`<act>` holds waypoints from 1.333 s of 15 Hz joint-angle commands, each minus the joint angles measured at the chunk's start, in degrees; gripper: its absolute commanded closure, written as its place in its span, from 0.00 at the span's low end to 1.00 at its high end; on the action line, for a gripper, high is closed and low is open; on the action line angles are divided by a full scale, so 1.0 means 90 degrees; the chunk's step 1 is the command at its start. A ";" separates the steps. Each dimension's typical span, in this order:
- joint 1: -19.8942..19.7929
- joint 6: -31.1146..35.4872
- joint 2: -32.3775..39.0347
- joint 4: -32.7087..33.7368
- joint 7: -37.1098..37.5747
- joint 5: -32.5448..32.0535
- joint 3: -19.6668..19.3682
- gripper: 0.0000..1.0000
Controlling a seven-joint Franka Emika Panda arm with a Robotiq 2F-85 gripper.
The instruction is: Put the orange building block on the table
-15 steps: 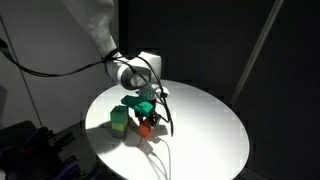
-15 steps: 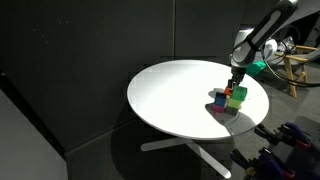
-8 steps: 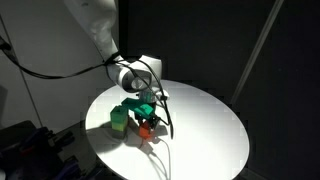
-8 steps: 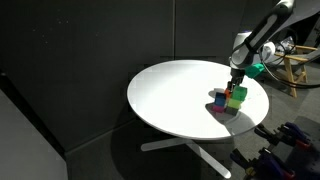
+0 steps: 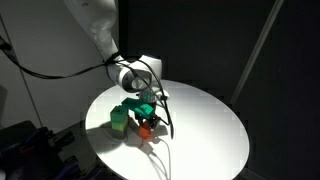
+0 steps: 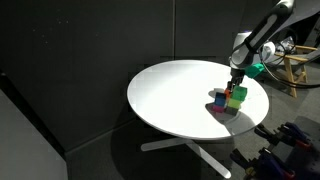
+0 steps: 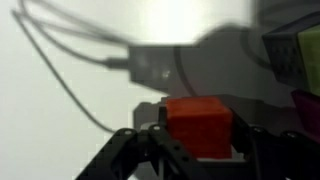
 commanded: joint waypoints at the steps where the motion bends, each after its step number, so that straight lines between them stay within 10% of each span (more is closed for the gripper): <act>1: -0.0027 -0.0015 -0.0005 0.0007 0.0023 -0.0029 0.0027 0.42; 6: -0.0027 -0.0015 -0.0005 0.0007 0.0023 -0.0029 0.0027 0.42; 7: -0.0027 -0.0015 -0.0005 0.0007 0.0023 -0.0029 0.0027 0.67; 9: -0.0017 -0.0017 0.0011 0.0004 0.0041 -0.0029 0.0027 0.67; 10: -0.0007 -0.0097 0.0011 0.0016 0.0074 -0.0017 0.0024 0.60; 11: -0.0009 -0.0097 0.0014 0.0015 0.0074 -0.0011 0.0029 0.18; 20: 0.0008 -0.0198 -0.0186 -0.0082 0.0091 -0.0027 0.0012 0.00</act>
